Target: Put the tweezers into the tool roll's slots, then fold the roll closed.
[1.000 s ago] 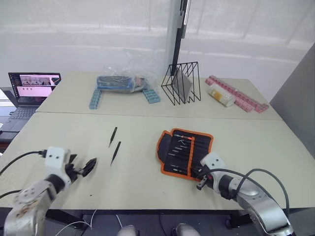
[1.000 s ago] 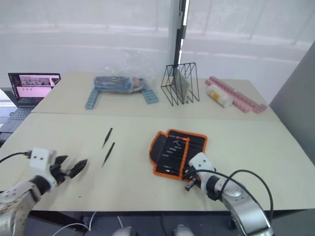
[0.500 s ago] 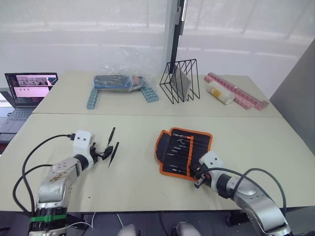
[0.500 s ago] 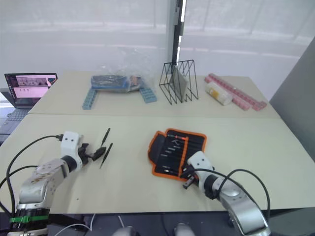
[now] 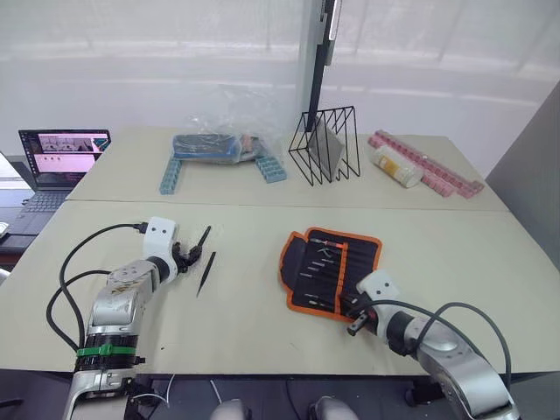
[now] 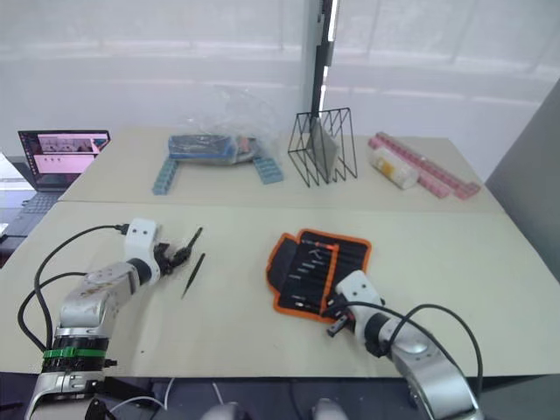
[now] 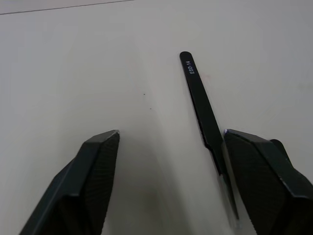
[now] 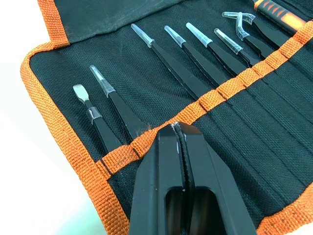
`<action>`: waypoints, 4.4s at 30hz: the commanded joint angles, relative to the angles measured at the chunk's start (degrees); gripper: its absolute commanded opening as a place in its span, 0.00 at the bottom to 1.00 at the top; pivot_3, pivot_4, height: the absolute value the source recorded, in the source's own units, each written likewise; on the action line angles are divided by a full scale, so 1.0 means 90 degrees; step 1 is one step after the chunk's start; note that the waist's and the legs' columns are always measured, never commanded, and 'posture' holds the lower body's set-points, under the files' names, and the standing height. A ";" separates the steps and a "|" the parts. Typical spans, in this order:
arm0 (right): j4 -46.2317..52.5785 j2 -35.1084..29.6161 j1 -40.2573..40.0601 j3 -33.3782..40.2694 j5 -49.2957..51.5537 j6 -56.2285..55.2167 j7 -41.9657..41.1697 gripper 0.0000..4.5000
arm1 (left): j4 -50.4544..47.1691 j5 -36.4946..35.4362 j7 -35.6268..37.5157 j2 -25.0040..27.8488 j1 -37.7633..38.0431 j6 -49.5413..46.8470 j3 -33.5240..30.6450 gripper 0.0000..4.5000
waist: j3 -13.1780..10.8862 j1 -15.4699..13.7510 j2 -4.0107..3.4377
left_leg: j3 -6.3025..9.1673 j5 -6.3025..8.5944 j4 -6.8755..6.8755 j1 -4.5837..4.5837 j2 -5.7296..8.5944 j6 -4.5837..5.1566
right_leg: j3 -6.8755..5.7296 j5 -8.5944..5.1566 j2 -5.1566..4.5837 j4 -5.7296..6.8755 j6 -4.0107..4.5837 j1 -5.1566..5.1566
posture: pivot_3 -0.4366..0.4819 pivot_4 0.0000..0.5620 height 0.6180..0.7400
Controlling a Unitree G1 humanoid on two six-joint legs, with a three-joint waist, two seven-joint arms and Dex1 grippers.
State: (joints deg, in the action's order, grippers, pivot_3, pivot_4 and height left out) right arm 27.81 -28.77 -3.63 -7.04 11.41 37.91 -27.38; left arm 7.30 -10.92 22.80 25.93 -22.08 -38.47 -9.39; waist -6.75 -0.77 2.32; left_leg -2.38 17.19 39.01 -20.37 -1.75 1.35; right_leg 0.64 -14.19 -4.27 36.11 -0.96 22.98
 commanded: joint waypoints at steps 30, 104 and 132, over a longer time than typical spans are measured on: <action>-0.0236 0.0131 -0.0252 -0.0269 -0.0089 0.0196 0.0107 0.00 | -0.1825 -0.0632 0.2142 0.0516 -0.0703 0.0210 0.1163 0.01 | -0.0008 0.0018 0.0008 | 0.0006 0.0000 -0.0006 -0.0038 -0.0008 -0.0001 | -0.0002 -0.0004 -0.0012 -0.0015 0.0001 0.0025 | 0.48 0.27 0.87; 0.0655 0.0396 -0.1343 -0.0245 -0.0075 0.0343 0.0759 0.00 | 0.1854 0.3088 0.5916 -0.1224 -0.3861 0.3545 0.5281 0.01 | -0.0015 0.0004 -0.0005 | 0.0056 0.0002 0.0033 -0.0087 -0.0002 0.0008 | 0.0016 -0.0025 0.0095 -0.0010 -0.0006 0.0026 | 0.48 0.27 0.87; 0.0672 0.0350 -0.1343 -0.0260 -0.0077 0.0379 0.0741 0.00 | 0.2638 0.3502 0.5060 -0.2290 -0.3754 0.3769 0.5319 0.01 | -0.0014 -0.0023 -0.0006 | 0.0072 0.0010 0.0091 -0.0092 0.0003 0.0022 | 0.0015 -0.0028 0.0096 0.0003 -0.0013 0.0003 | 0.48 0.27 0.87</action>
State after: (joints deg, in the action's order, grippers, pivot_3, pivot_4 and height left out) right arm 36.38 -25.21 -14.02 -6.69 10.84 38.27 -19.91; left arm 31.53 20.21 68.97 6.39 -55.90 -4.97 37.77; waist -6.88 -0.98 2.27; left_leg -1.73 17.28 39.83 -21.19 -1.72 1.55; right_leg 0.77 -14.44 -3.41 36.15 -1.08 23.01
